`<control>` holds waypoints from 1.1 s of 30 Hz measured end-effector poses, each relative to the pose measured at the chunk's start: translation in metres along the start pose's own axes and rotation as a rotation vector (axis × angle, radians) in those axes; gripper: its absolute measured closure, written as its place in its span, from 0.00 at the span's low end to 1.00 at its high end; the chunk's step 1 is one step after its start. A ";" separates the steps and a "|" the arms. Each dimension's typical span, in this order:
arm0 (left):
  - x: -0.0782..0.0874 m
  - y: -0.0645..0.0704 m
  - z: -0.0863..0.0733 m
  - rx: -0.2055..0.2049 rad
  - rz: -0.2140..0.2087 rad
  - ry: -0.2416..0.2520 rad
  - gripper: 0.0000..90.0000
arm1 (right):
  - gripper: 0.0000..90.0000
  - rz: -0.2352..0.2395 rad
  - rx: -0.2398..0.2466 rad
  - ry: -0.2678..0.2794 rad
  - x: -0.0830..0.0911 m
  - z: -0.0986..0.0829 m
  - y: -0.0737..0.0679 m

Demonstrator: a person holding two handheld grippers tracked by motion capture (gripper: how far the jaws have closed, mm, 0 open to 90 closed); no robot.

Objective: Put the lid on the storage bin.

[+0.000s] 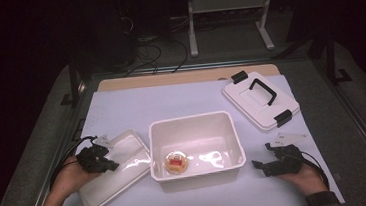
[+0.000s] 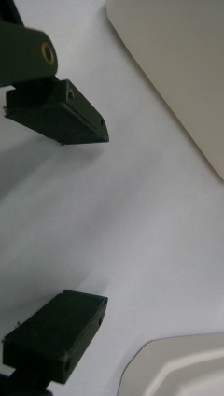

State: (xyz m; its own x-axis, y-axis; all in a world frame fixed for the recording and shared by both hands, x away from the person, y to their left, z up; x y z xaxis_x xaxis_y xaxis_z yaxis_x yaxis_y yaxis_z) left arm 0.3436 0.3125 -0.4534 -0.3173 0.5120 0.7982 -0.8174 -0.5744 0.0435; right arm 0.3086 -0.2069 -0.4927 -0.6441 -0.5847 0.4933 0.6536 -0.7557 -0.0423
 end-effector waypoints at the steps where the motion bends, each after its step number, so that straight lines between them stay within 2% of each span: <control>1: 0.002 0.000 0.001 0.003 0.001 0.003 0.99 | 0.19 0.000 0.001 0.000 0.000 0.000 0.000; 7: 0.022 -0.001 0.009 0.014 -0.004 0.023 0.99 | 0.19 -0.001 0.000 -0.001 0.000 0.000 0.000; 14: 0.048 -0.003 0.021 0.002 -0.005 0.035 0.99 | 0.19 -0.001 0.000 0.000 0.000 0.000 0.000; 25: 0.082 0.005 0.048 -0.035 -0.026 0.060 0.99 | 0.19 -0.002 0.001 -0.001 0.000 0.000 0.000; 33: 0.094 0.016 0.073 -0.079 -0.050 0.088 0.99 | 0.19 -0.001 0.001 -0.001 0.000 0.000 0.000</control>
State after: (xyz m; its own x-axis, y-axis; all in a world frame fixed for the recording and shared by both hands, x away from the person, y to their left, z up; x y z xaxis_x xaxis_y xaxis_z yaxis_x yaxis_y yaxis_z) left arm 0.3355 0.3046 -0.3333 -0.3134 0.5945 0.7405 -0.8675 -0.4964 0.0314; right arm 0.3085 -0.2067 -0.4928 -0.6446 -0.5833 0.4941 0.6532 -0.7561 -0.0405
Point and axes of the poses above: each handheld gripper's, and its own axes: x roughly backward along the jaws, z roughly out of its top, y roughly to its right, the point moved 5 cm from there along -x, roughly forward along the jaws, and after that the axes turned 14 degrees about y, right-handed, at the moved point
